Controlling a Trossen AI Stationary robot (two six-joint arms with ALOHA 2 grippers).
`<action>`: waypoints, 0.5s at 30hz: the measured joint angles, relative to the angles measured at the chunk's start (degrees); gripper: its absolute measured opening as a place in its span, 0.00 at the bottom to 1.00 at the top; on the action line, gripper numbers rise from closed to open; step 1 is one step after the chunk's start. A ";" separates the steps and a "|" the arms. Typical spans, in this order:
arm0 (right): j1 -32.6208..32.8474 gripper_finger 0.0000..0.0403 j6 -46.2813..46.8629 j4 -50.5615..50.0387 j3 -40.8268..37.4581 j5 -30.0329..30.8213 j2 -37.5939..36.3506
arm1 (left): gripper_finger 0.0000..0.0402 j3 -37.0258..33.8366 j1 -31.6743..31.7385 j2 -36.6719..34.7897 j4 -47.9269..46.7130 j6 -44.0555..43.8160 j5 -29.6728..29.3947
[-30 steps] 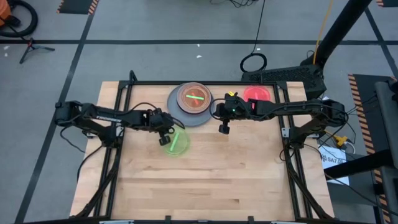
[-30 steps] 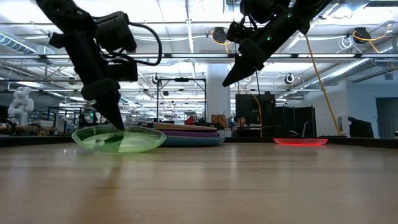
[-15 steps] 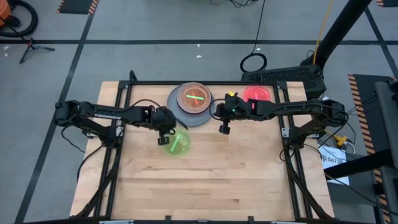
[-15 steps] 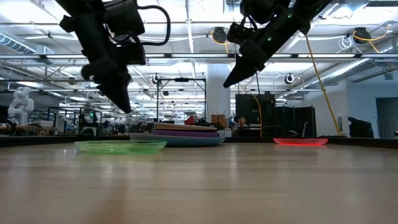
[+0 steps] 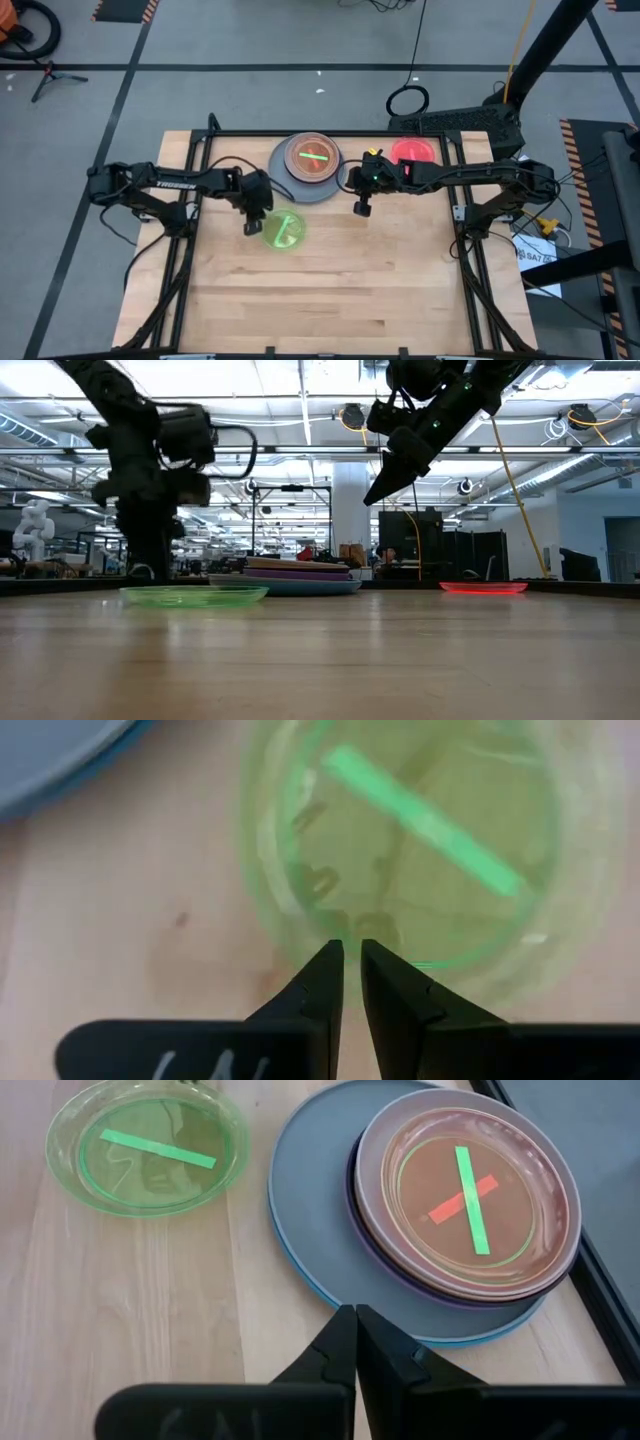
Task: Stack plastic plates
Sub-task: Stack the green plate on top of the other green plate
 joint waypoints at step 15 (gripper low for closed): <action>0.00 0.00 0.46 0.04 0.00 -0.07 0.00 | 0.11 -0.80 1.98 -0.17 2.01 -6.92 -4.96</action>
